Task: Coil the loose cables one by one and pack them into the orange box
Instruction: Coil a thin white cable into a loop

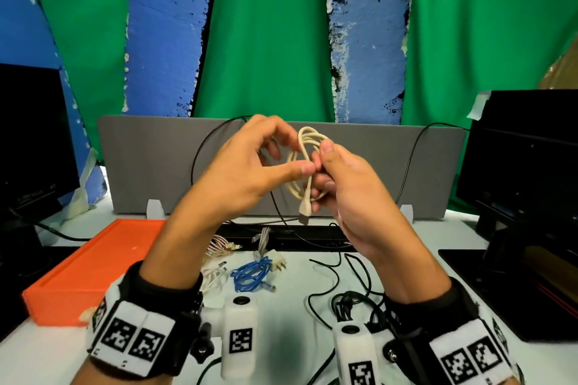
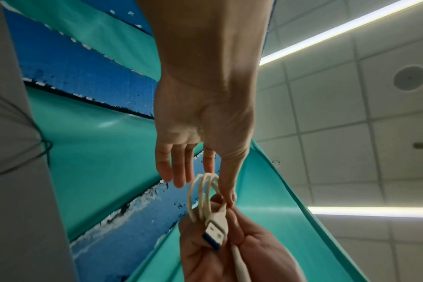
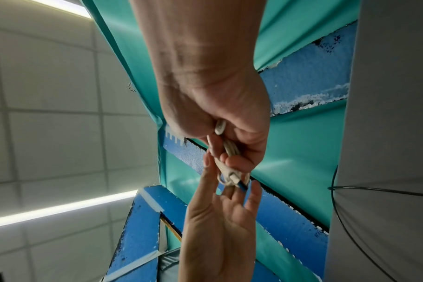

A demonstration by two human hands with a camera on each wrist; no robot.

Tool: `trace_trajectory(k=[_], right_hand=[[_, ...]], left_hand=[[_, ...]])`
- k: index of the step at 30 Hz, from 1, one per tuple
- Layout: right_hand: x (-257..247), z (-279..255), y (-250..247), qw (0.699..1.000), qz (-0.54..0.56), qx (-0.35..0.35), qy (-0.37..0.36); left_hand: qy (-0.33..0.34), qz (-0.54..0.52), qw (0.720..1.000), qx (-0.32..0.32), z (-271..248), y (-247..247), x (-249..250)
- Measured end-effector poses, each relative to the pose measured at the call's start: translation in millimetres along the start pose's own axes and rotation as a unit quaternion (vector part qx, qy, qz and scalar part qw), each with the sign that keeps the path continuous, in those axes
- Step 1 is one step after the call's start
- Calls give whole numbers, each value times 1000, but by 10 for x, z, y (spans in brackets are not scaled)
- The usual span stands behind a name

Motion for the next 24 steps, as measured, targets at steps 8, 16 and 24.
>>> trace_trajectory(k=[8,16,24], right_hand=[[-140,14,-35,994,-96,-27,-46],[-177,-16,3,979,-190,-19,-67],[-130,1,-33,988,-140,-49,-46]], left_hand=[[-54,-105,993,-3,90,194,-153],[-4,117,965,233,-121,25,55],[16,351,890,291,-158,19,167]])
Point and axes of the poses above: each hand's wrist, its own z-axis towards the middle knuckle, its own y-axis out of the palm, x = y × z, the point moved 10 cm from there along z, towards the middle knuckle, and after that the axes turned 10 degrees about -y, right-handed, at the moved point
